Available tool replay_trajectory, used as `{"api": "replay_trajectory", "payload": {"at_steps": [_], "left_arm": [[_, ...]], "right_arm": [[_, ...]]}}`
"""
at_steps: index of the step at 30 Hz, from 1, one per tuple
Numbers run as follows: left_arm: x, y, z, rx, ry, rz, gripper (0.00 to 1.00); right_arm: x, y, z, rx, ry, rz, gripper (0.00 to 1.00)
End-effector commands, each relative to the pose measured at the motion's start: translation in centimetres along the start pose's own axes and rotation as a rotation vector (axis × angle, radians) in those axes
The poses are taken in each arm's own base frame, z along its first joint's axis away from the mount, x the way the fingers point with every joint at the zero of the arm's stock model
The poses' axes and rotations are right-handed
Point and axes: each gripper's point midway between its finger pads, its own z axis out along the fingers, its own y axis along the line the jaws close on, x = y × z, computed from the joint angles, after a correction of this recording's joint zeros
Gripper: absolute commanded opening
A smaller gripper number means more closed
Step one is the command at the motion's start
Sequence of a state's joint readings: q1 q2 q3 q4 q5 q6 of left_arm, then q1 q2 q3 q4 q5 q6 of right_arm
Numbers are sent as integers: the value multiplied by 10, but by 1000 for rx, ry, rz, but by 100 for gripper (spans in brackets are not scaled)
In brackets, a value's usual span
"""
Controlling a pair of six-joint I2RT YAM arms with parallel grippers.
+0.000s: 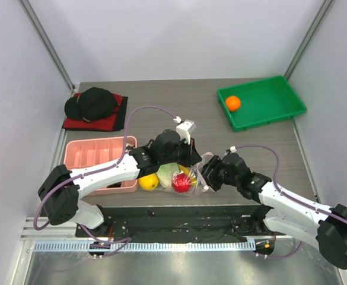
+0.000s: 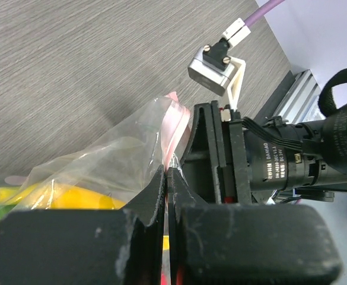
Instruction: Open the zip-top bag and remove the fake food
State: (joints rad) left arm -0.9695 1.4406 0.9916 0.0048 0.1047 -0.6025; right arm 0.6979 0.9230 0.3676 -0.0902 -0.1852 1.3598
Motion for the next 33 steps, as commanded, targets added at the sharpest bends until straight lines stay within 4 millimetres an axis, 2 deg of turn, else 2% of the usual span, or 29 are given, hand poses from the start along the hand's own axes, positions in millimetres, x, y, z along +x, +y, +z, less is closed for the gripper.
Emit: {"api": "replay_trajectory", "payload": {"at_steps": [1, 6, 7, 9, 11, 12, 13, 15, 16, 17, 18, 19, 22, 25, 27, 29, 31, 33], "left_arm": [[-18, -9, -2, 14, -64, 14, 0], [-17, -10, -1, 19, -59, 12, 0], [-17, -10, -1, 18, -60, 15, 0], [-17, -10, -1, 14, -60, 15, 0], [-16, -9, -2, 14, -57, 19, 0], [-16, -8, -2, 7, -55, 22, 0], [-15, -6, -2, 2, -52, 24, 0], [-12, -1, -2, -19, -46, 38, 0], [-10, 2, -2, -33, -40, 45, 0], [-11, 4, -2, -40, -46, 57, 0], [-4, 10, -3, -62, -27, 61, 0], [-4, 10, -5, -59, -30, 66, 0], [-1, 7, -10, -34, -27, 87, 0], [0, 2, -20, 0, -28, 112, 0], [5, 5, -26, -4, -29, 130, 0], [3, 8, -37, -16, -49, 147, 0], [10, 17, -42, -48, -36, 163, 0], [9, 22, -46, -76, -47, 170, 0]], "right_arm": [[4, -1, 3, 19, 23, -15, 59], [16, -9, 15, 29, 83, -2, 61], [17, 0, 17, -5, 87, -11, 62], [17, -1, 19, 4, 89, -15, 62], [15, 3, 19, -4, 81, -16, 58], [15, 3, 19, -3, 84, -17, 54], [15, 6, 18, -5, 87, -12, 45], [16, 9, 16, -9, 89, -6, 35], [15, 15, 12, -29, 81, -8, 27], [15, 18, 10, -42, 79, -8, 24], [14, 23, 7, -60, 74, -15, 19], [12, 22, 3, -46, 63, -15, 11], [7, 26, -4, -42, 46, -59, 2], [0, 28, -8, -21, 43, -107, 1], [2, 31, -12, -9, 75, -130, 1], [-1, 24, -15, 35, 90, -216, 1], [-5, 20, -26, 105, 101, -283, 1], [-11, 18, -39, 168, 102, -392, 1]]}}
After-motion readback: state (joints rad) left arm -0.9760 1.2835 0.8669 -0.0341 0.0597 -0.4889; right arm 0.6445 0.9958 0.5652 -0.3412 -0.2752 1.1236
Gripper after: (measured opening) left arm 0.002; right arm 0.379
